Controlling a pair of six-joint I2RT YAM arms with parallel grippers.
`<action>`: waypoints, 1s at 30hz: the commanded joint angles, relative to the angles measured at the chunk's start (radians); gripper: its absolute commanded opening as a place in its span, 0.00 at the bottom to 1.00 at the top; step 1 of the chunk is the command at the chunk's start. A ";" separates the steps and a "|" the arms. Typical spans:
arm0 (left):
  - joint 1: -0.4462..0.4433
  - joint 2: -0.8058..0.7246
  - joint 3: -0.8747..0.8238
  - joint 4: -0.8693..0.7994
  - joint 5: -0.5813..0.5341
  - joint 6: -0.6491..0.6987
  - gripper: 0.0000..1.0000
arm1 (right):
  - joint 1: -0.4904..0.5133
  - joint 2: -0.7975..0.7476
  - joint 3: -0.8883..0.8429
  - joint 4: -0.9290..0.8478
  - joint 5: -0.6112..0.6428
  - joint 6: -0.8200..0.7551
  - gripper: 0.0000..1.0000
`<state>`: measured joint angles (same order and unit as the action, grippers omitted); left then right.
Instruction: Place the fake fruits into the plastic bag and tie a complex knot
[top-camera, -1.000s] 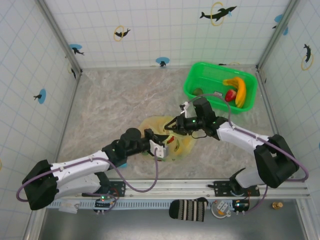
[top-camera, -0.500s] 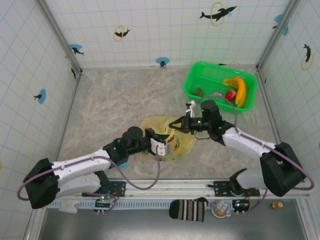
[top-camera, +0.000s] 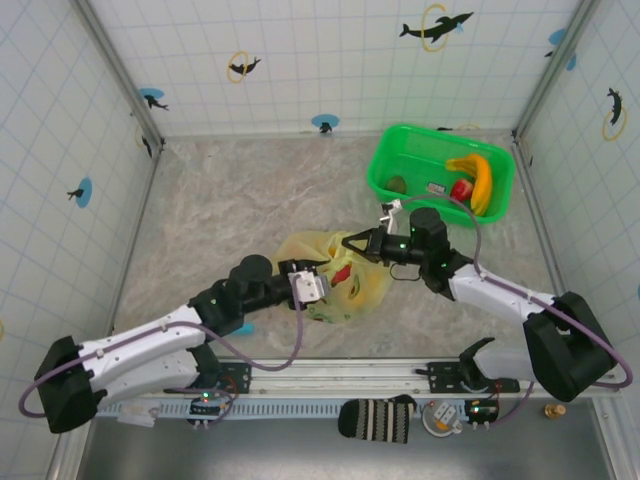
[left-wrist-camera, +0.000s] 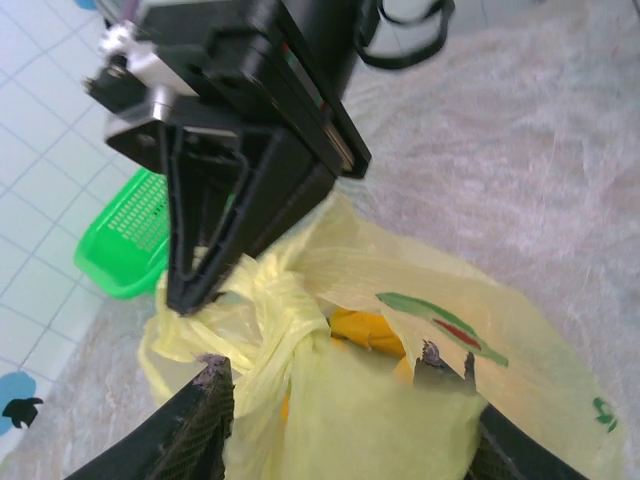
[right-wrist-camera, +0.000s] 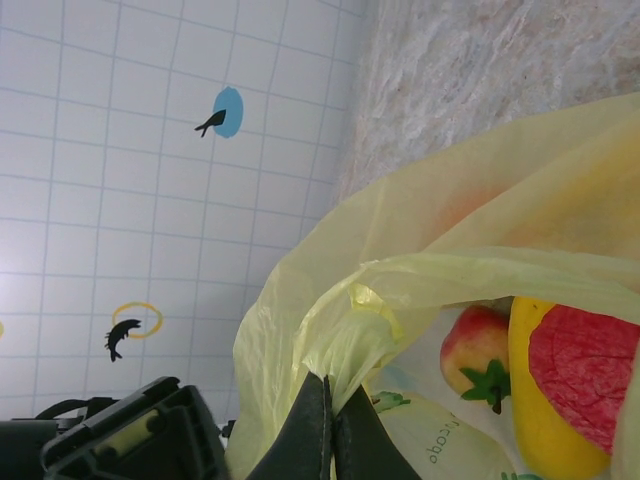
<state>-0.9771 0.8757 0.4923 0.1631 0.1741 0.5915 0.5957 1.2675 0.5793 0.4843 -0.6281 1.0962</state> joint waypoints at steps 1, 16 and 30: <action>-0.009 -0.062 0.032 -0.095 0.003 -0.159 0.48 | 0.016 -0.025 -0.007 0.068 0.028 -0.004 0.00; -0.008 -0.158 0.255 -0.442 -0.207 -0.850 0.24 | 0.048 -0.037 0.014 0.054 0.075 -0.038 0.00; -0.008 -0.004 0.355 -0.795 -0.053 -1.067 0.52 | 0.079 -0.002 0.074 0.001 0.088 -0.075 0.00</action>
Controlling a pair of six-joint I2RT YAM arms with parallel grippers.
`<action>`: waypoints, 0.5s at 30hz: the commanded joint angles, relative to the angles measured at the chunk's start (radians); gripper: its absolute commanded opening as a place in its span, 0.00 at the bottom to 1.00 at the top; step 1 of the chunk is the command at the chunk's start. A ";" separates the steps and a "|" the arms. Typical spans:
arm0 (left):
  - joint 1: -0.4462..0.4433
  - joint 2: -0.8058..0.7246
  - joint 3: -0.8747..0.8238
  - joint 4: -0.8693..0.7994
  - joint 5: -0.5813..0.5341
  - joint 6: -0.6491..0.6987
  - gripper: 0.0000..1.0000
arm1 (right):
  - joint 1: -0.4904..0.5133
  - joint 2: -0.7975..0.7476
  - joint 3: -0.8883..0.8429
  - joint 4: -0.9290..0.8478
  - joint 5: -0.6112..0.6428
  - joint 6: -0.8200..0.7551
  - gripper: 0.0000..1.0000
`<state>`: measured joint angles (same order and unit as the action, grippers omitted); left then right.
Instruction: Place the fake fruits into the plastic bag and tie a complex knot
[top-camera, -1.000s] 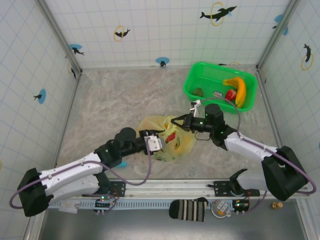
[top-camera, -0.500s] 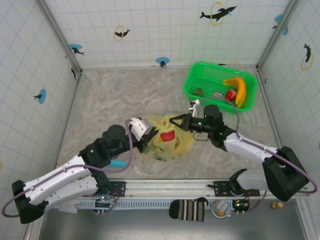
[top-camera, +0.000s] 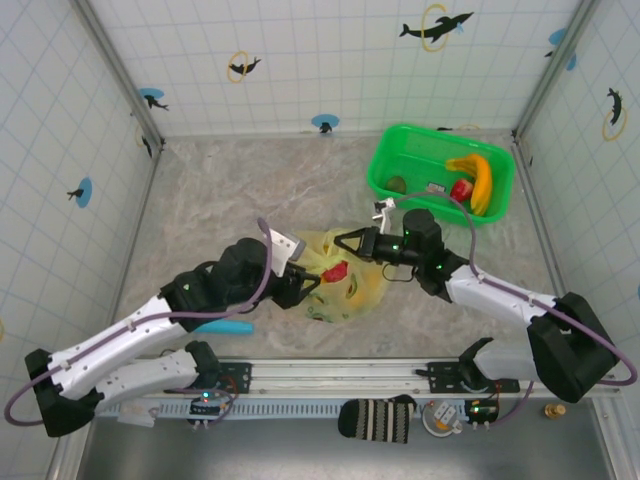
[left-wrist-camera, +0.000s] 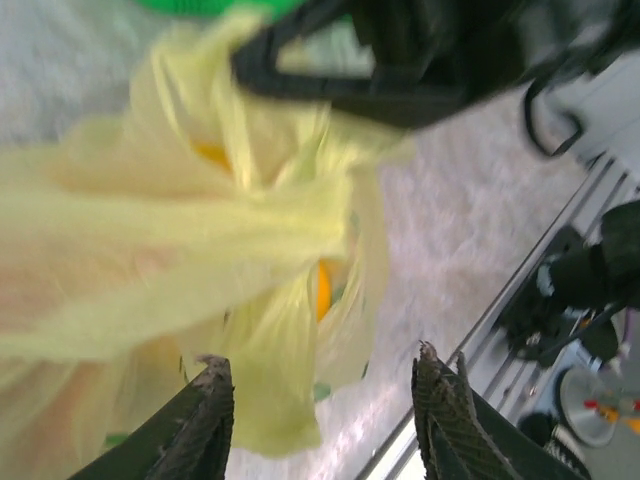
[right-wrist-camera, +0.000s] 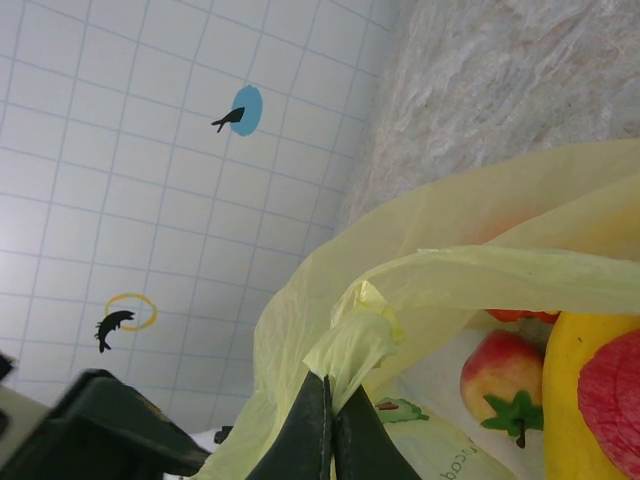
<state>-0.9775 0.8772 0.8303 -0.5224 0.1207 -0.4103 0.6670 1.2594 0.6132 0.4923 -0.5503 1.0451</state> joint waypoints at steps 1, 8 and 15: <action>-0.004 -0.006 0.023 -0.128 -0.030 -0.067 0.53 | 0.008 0.008 0.041 -0.008 0.010 -0.025 0.00; 0.092 -0.005 0.003 -0.080 0.143 -0.098 0.57 | 0.015 0.012 0.046 -0.014 0.009 -0.028 0.00; 0.217 -0.012 -0.090 0.093 0.453 -0.171 0.59 | 0.023 0.011 0.048 -0.014 0.009 -0.033 0.00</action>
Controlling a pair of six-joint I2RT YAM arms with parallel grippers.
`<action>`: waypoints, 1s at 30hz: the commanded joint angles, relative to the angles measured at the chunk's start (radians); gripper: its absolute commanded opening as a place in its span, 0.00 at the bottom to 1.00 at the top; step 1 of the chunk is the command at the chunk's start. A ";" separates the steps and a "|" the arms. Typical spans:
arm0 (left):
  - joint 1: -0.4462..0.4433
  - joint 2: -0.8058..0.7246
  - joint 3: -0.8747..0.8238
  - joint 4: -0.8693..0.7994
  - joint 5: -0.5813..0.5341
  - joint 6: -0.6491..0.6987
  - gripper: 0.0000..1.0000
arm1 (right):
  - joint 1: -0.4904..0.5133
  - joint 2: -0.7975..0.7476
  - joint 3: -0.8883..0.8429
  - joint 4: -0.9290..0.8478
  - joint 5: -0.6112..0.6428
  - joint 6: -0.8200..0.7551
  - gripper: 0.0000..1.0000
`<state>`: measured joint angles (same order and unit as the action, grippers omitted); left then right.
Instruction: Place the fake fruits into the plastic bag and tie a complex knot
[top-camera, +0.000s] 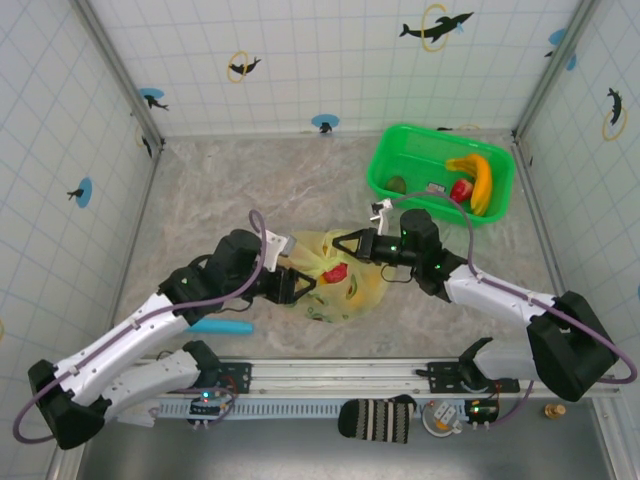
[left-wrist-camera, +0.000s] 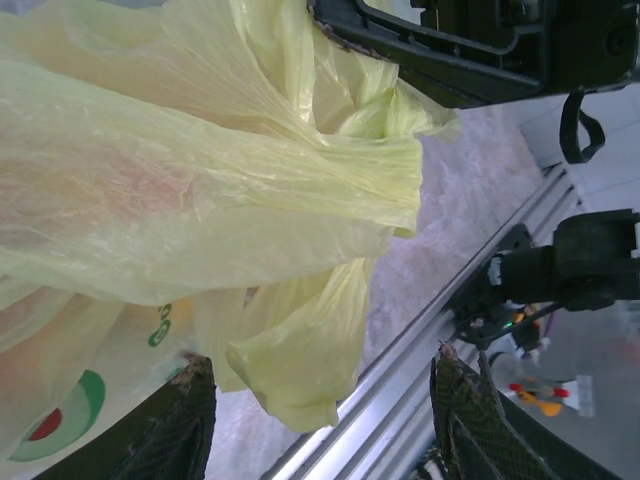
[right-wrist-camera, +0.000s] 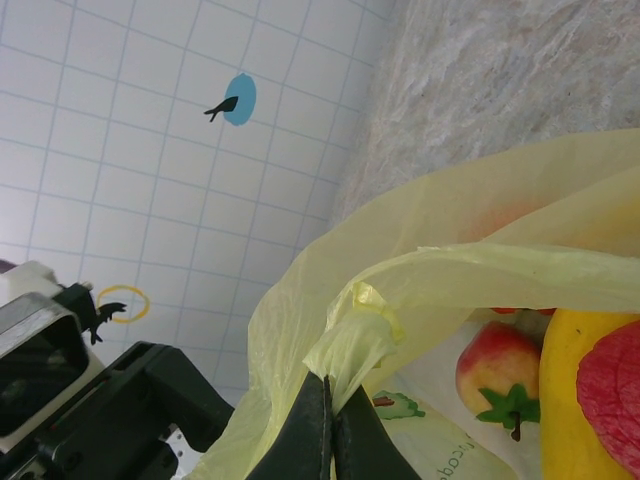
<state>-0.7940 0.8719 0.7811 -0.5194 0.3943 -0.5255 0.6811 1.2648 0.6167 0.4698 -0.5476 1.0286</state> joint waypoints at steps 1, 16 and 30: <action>0.048 -0.003 -0.059 0.127 0.213 -0.072 0.59 | 0.010 0.005 0.045 0.012 0.006 -0.016 0.00; 0.079 0.125 -0.040 0.234 0.281 -0.033 0.17 | 0.022 0.006 0.052 0.004 0.019 -0.027 0.00; 0.084 -0.008 -0.142 0.097 0.197 0.015 0.00 | -0.103 0.068 0.133 -0.080 0.031 -0.131 0.00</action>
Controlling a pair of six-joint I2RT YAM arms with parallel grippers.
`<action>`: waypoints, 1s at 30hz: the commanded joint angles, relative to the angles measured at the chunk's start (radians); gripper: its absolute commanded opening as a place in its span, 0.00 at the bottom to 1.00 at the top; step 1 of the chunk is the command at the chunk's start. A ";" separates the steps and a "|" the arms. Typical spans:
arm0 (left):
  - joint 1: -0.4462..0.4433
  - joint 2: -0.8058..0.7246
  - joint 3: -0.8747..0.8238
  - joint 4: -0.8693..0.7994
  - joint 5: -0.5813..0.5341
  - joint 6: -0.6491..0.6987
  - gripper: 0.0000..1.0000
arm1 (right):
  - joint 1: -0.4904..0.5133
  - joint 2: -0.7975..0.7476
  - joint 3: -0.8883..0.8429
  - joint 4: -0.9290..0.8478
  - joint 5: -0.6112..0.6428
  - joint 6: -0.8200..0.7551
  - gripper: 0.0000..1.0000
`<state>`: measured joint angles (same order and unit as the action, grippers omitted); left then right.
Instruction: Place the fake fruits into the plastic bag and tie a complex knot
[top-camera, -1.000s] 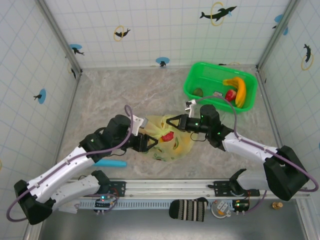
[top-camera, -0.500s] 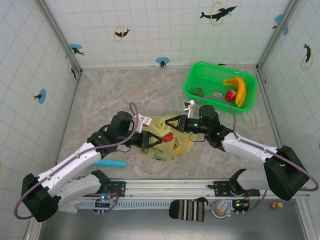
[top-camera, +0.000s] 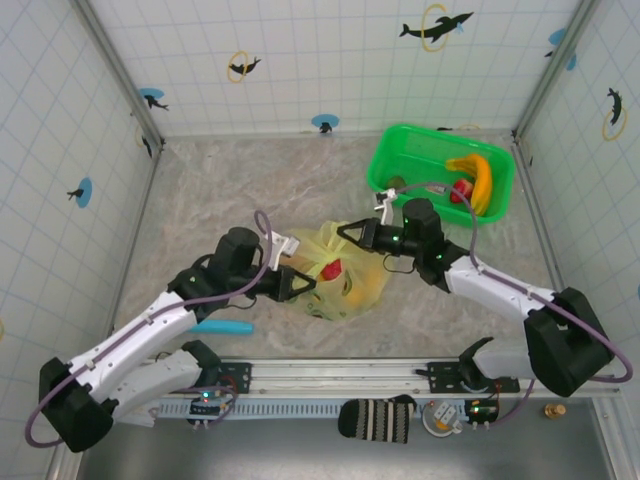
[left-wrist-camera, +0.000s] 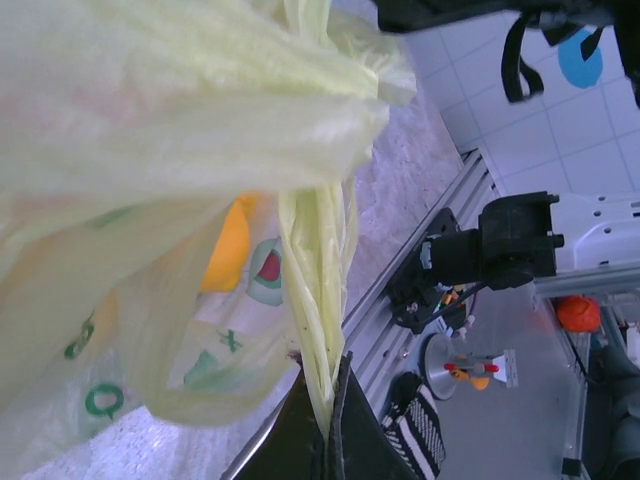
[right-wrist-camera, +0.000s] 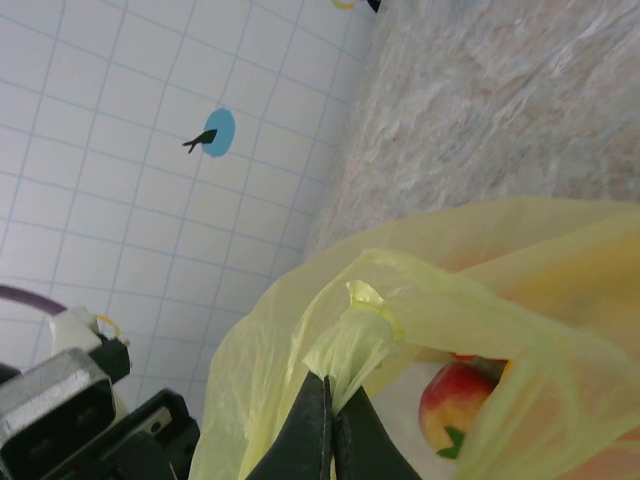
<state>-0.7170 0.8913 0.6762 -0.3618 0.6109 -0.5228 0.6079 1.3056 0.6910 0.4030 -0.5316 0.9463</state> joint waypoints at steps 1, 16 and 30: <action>0.007 -0.039 -0.053 -0.062 -0.026 0.004 0.00 | -0.043 0.039 0.070 -0.018 0.015 -0.059 0.00; 0.010 -0.235 -0.278 -0.034 -0.164 -0.184 0.00 | -0.248 0.258 0.158 0.026 0.004 -0.111 0.00; 0.010 -0.428 -0.369 -0.189 -0.240 -0.313 0.00 | -0.310 0.488 0.394 -0.161 0.139 -0.265 0.00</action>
<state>-0.7101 0.4942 0.3344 -0.3588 0.3668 -0.7990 0.3672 1.7550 1.0103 0.2455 -0.5884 0.7418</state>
